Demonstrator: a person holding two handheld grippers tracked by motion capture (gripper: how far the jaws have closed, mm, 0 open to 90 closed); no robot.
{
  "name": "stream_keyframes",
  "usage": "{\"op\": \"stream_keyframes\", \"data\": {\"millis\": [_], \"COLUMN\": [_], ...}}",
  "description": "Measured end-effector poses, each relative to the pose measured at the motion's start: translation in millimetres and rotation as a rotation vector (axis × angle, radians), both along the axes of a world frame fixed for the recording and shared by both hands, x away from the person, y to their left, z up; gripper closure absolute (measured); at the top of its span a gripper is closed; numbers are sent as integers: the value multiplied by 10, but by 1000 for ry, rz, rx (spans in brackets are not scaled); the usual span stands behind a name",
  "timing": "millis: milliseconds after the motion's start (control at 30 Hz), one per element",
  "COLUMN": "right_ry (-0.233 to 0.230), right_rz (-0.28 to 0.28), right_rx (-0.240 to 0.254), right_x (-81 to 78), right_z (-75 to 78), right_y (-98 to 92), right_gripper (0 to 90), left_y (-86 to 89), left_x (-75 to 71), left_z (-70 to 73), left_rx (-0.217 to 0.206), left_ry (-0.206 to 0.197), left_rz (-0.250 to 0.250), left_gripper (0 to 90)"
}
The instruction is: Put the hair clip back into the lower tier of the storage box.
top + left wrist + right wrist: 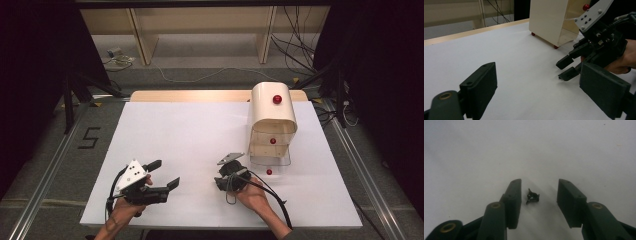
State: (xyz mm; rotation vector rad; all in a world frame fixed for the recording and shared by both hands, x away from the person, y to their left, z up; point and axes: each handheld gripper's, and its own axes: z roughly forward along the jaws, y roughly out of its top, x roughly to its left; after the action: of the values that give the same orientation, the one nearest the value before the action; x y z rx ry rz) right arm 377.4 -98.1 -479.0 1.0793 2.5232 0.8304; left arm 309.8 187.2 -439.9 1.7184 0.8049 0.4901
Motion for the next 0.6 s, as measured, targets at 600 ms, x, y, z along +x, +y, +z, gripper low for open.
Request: {"op": "stream_keyframes", "data": {"millis": [600], "right_ry": [22], "right_rz": [8], "right_rx": [-6], "right_x": [13], "right_z": [-19], "right_y": [-2], "right_gripper": [783], "left_y": [-1], "left_x": [-3], "left_z": [1], "left_rx": [0], "left_ry": [-1], "left_rz": [-2], "left_gripper": [143]}}
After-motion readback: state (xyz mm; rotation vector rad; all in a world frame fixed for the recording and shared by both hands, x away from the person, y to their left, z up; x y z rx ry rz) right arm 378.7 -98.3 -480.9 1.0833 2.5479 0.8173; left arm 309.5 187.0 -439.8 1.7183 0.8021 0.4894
